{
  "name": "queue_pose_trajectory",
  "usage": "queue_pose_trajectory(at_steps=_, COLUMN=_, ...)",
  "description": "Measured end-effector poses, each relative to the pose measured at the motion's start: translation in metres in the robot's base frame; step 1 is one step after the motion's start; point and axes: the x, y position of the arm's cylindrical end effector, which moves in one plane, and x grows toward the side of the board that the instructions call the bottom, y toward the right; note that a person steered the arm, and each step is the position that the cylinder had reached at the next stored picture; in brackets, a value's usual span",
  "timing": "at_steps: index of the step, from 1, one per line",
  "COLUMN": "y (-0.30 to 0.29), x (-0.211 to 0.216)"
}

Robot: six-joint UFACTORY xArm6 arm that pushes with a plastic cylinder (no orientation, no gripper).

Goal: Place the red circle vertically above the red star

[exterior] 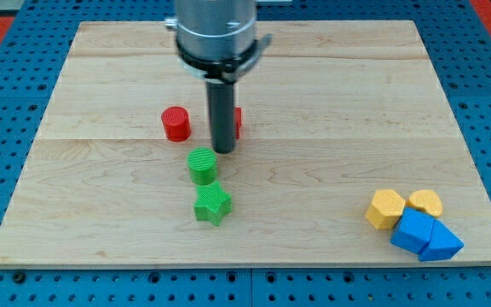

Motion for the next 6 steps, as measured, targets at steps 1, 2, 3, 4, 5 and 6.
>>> queue_pose_trajectory(at_steps=1, y=-0.019, x=-0.004)
queue_pose_trajectory(at_steps=2, y=-0.050, x=-0.004)
queue_pose_trajectory(at_steps=3, y=-0.088, x=-0.016)
queue_pose_trajectory(at_steps=4, y=-0.063, x=-0.041)
queue_pose_trajectory(at_steps=5, y=-0.029, x=-0.061)
queue_pose_trajectory(at_steps=6, y=-0.014, x=-0.088)
